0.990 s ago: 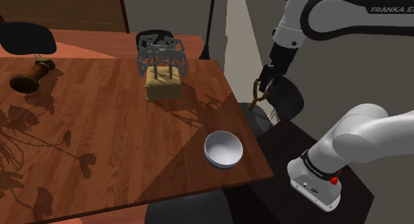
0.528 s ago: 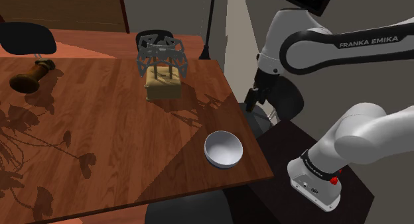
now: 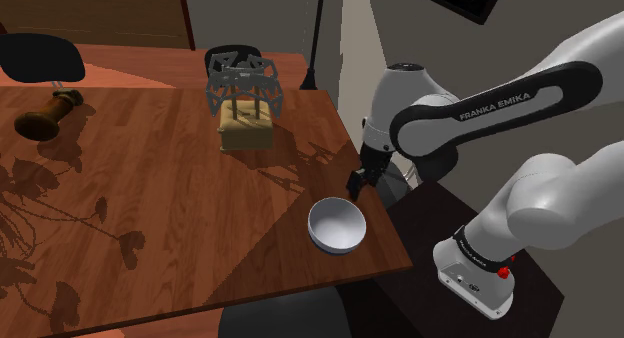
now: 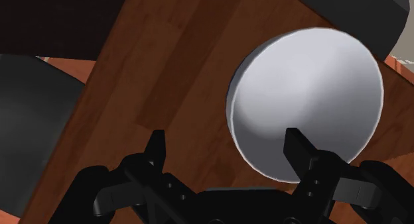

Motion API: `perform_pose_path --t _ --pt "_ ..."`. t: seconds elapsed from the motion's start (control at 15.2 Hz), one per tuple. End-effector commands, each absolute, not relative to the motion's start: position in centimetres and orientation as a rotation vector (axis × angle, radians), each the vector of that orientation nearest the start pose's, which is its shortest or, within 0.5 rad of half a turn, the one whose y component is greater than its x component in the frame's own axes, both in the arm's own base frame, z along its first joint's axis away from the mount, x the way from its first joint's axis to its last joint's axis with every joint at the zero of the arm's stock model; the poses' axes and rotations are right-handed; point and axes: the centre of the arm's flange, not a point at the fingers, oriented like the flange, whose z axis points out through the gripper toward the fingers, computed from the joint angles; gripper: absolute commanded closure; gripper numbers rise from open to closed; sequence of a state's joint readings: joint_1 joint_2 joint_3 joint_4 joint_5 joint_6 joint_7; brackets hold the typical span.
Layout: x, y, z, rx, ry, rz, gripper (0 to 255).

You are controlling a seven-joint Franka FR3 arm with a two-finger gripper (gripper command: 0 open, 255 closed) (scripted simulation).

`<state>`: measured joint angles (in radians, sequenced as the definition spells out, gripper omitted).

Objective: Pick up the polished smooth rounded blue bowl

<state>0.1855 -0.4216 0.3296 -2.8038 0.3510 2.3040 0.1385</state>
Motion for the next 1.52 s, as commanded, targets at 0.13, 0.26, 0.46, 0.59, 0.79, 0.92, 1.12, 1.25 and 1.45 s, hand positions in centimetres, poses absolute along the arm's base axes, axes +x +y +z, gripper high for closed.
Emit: perform_pose_path --t 0.13,0.26,0.46,0.59,0.79,0.92,1.12,1.25,1.45 --pt "30.4 18.8 27.2 -3.041 -0.161 0.175 0" --pt "30.4 18.8 26.1 -3.041 -0.161 0.175 0" --pt "30.4 18.8 24.5 -3.041 -0.161 0.175 0" --pt "30.4 18.8 23.7 -3.041 -0.161 0.175 0" --pt "30.4 18.7 23.7 -3.041 -0.162 0.175 255" --pt "30.4 18.7 23.7 -3.041 -0.162 0.175 255" --pt "30.4 18.7 23.7 -3.041 -0.162 0.175 255" --pt "30.4 18.7 23.7 -3.041 -0.162 0.175 255" --pt "30.4 18.8 24.2 -3.041 -0.161 0.175 255"
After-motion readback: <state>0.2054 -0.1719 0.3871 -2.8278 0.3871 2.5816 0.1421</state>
